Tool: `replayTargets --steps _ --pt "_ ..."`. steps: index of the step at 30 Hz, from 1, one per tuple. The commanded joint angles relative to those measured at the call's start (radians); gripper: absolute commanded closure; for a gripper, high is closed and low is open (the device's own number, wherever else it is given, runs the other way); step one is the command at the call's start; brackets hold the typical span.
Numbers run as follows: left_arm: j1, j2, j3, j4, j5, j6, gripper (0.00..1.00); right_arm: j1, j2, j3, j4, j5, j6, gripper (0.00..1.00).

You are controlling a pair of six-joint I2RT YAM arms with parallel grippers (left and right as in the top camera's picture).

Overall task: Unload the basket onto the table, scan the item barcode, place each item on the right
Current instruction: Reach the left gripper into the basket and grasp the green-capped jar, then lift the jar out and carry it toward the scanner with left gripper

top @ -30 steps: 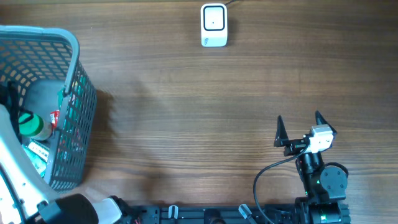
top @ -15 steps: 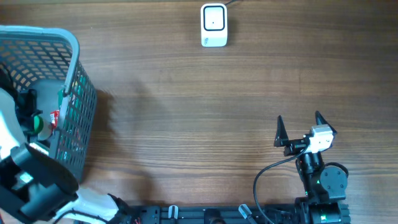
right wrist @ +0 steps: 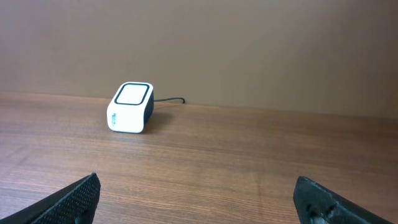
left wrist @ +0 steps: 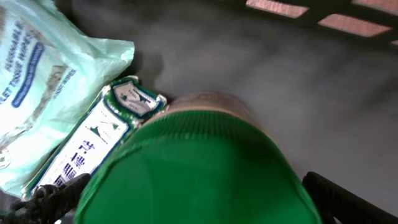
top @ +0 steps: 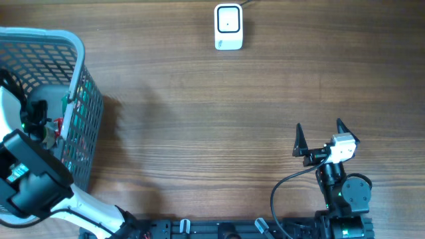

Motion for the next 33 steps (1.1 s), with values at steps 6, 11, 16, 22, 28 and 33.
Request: replayTargets --steps 6,11,16,22,28,33 --pt "0.018 0.055 -0.058 0.030 -0.044 0.013 0.25 -0.001 0.000 -0.001 0.004 0.019 0.010 0.00" --pt "0.018 0.053 -0.051 0.022 -0.113 0.066 0.47 -0.001 0.000 -0.001 0.004 0.019 0.010 0.00" --pt "0.016 0.020 -0.008 -0.019 -0.148 0.065 0.48 -0.001 0.000 -0.001 0.004 0.019 0.010 0.00" --pt "-0.044 -0.100 0.093 -0.080 -0.148 0.066 0.48 -0.001 0.000 -0.001 0.004 0.019 0.010 0.00" --pt "-0.145 -0.328 0.136 -0.090 -0.148 0.065 0.47 -0.001 0.000 -0.001 0.004 0.019 0.010 0.00" --pt "-0.250 -0.524 0.136 -0.084 -0.147 0.065 0.47 -0.001 0.000 -0.001 0.004 0.019 0.010 0.00"
